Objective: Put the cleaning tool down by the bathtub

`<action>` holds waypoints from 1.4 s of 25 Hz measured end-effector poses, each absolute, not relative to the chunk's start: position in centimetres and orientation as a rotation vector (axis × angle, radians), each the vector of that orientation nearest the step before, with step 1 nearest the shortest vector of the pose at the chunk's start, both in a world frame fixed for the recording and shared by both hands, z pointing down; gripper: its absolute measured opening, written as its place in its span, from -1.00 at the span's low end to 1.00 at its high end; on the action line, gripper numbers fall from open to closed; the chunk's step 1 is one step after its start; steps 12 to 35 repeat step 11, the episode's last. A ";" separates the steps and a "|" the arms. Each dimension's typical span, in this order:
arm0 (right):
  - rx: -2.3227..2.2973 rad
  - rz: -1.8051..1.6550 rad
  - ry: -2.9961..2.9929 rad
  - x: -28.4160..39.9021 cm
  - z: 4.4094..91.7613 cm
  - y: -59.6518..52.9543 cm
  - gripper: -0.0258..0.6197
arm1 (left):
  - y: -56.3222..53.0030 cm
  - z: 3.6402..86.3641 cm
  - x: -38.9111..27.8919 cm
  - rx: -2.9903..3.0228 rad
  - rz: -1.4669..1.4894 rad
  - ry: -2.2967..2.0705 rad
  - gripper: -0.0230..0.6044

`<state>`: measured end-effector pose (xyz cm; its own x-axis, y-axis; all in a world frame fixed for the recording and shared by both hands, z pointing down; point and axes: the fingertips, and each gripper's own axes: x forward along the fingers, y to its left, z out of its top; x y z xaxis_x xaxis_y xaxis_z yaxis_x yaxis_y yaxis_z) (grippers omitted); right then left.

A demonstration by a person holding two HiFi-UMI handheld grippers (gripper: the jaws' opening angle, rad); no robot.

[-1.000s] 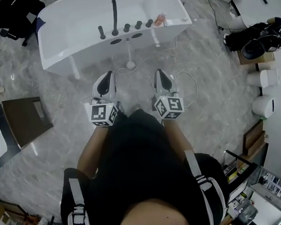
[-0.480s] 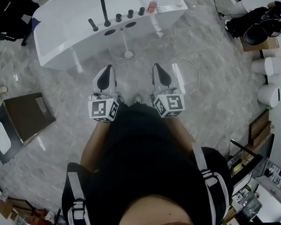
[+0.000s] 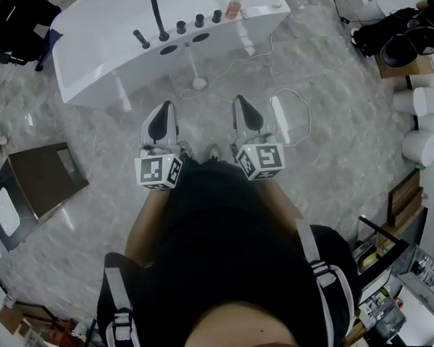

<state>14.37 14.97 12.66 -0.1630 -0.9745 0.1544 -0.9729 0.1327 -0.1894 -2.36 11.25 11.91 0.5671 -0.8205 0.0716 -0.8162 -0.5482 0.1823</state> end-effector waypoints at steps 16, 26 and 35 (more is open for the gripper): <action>-2.036 -0.358 2.363 13.7 12.3 14.0 -0.92 | 10.3 11.2 -2.1 2.630 -0.047 -1.356 -0.90; -2.036 -0.358 2.363 13.7 12.3 14.0 -0.92 | 10.3 11.2 -2.1 2.630 -0.047 -1.356 -0.90; -2.036 -0.358 2.363 13.7 12.3 14.0 -0.92 | 10.3 11.2 -2.1 2.630 -0.047 -1.356 -0.90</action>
